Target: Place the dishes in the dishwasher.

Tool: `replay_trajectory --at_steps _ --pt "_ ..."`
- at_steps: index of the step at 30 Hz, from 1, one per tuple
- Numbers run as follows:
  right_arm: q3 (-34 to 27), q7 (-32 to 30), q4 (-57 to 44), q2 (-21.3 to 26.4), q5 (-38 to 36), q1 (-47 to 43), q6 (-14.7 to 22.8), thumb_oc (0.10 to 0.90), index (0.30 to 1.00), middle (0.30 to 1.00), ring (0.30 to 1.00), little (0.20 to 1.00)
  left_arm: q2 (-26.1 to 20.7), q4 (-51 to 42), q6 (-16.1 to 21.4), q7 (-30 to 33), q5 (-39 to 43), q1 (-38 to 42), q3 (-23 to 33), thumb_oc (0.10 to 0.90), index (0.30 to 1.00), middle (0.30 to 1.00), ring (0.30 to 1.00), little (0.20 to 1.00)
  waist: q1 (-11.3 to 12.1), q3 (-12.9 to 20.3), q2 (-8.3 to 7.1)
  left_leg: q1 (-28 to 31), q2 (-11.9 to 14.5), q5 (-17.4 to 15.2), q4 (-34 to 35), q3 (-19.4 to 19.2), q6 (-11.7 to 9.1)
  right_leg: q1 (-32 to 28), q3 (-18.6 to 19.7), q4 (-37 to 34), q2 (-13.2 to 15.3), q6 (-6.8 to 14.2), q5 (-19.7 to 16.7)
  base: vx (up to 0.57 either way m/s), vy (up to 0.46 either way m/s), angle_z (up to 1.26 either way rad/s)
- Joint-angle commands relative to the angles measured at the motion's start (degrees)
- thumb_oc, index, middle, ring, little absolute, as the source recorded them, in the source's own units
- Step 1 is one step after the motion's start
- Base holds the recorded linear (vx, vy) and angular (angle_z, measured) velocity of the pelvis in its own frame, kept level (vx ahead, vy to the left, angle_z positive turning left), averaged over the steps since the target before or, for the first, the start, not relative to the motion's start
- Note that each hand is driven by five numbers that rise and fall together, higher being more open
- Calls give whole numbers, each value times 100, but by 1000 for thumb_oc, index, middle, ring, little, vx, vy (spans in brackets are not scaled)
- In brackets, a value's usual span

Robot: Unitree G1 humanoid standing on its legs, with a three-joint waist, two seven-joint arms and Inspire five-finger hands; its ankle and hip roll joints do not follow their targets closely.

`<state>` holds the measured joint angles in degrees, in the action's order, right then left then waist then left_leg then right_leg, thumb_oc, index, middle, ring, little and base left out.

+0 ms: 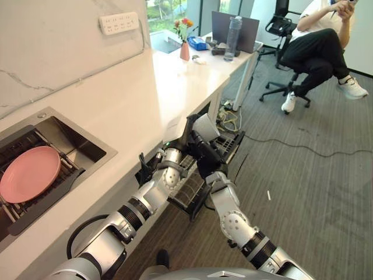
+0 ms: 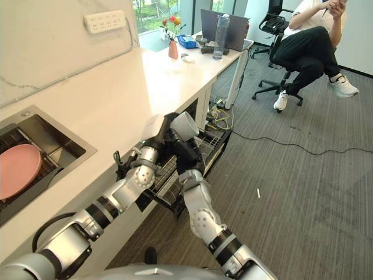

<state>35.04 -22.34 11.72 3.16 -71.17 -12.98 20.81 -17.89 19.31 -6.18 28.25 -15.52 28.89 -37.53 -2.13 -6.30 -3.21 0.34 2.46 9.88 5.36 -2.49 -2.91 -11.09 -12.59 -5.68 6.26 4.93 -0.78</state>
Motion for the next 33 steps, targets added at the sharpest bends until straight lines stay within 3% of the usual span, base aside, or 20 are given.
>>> replay_trajectory --at_steps 1,9,17,18,20,21,22,23,24,33 --pt "-97 974 -315 -267 589 -1282 -12 400 300 300 300 300 342 87 831 115 -115 1289 -450 400 300 300 300 300 127 63 360 824 0 -1369 -36 101 31 254 -66 84 104 314 -55 0 0 0" --pt "-225 1115 -391 -212 671 -1400 93 400 300 300 300 300 329 168 890 47 -42 1303 -485 400 300 300 300 300 117 40 364 812 -3 -1370 -36 106 37 273 -83 93 101 330 -43 0 0 0" --pt "-493 714 -547 -293 728 -1463 394 400 300 300 300 300 402 306 816 66 45 1382 -543 400 300 300 300 300 94 46 397 805 -10 -1371 -36 141 45 282 -102 92 99 331 -28 0 0 0" --pt "-537 653 -560 -309 749 -1468 443 400 300 300 300 300 415 326 804 76 59 1387 -544 445 368 368 368 368 93 48 399 806 -9 -1372 -36 147 45 279 -106 92 100 326 -26 0 0 0" --pt "-577 596 -576 -321 764 -1469 485 400 300 300 300 300 421 334 802 82 71 1393 -545 657 686 686 686 686 92 45 401 807 -8 -1374 -36 154 46 274 -103 91 99 326 -24 0 0 0" --pt "-647 489 -600 -342 801 -1477 541 400 300 300 300 300 435 365 788 75 112 1384 -561 685 728 728 728 728 95 55 410 809 -9 -1376 -36 165 46 260 -110 89 98 322 -16 0 0 0" --pt "-648 483 -603 -342 806 -1477 540 400 300 300 300 300 436 367 788 76 112 1385 -562 585 578 578 578 578 95 55 409 809 -10 -1376 -36 166 46 260 -111 89 98 322 -16 0 0 0" --pt "-679 442 -628 -355 819 -1490 563 400 300 300 300 300 436 369 789 65 133 1379 -564 598 596 596 596 596 97 55 410 807 -10 -1377 -36 170 48 253 -114 87 99 321 -14 0 0 0" --pt "-728 379 -666 -375 820 -1489 616 400 300 300 300 300 428 352 790 62 144 1365 -558 800 900 900 900 900 103 60 417 812 -8 -1379 -36 175 50 247 -122 85 99 321 -9 0 0 0" --pt "-1118 183 -898 -289 991 -1443 709 400 300 300 300 300 32 -529 838 -356 449 1129 -375 800 900 900 900 900 148 84 480 815 13 -1352 -36 207 38 238 -191 74 97 328 24 -7 -1 5"
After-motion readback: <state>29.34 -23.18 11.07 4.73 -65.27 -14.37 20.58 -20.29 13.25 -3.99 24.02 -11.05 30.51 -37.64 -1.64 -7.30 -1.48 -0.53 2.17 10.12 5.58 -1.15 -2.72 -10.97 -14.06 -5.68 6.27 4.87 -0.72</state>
